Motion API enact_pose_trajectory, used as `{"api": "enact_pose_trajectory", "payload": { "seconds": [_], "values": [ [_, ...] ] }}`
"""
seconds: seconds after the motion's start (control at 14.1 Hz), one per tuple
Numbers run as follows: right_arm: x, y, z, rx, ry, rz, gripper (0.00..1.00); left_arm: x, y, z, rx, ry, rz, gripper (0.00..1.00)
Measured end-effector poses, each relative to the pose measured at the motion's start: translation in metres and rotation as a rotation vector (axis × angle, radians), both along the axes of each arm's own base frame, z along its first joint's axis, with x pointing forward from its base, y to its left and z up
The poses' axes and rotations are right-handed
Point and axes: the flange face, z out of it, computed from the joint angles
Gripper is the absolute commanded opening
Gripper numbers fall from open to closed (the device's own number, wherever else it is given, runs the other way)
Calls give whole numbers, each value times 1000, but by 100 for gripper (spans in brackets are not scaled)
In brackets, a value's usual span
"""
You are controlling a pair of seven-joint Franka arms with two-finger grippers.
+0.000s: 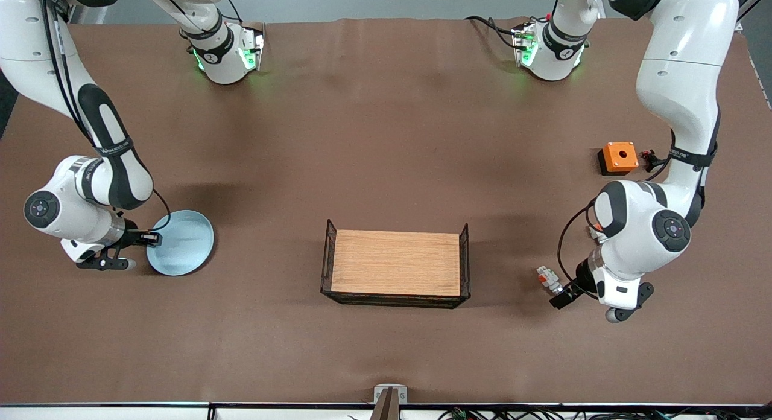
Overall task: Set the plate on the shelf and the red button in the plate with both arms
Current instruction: 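Grasp the plate rim with the right gripper while the left grasps the red button, then lift the plate with the right gripper and carry it over the tray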
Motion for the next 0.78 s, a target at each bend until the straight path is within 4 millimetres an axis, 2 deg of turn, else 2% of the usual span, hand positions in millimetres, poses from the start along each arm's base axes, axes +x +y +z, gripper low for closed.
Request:
{"api": "enact_pose_trajectory", "payload": {
  "seconds": [0.21, 0.35, 0.57, 0.78],
  "values": [
    [6, 2, 12, 8, 41, 2, 1, 0, -3, -11, -2, -28, 1, 100],
    [16, 3, 28, 14, 79, 6, 1, -5, -3, -25, -4, -45, 16, 100],
    [26, 8, 63, 17, 115, 13, 1, -16, -3, -43, -7, -41, 41, 100],
    [34, 18, 108, 5, 71, 30, 1, -23, -11, -50, -6, -25, 30, 100]
  ]
}}
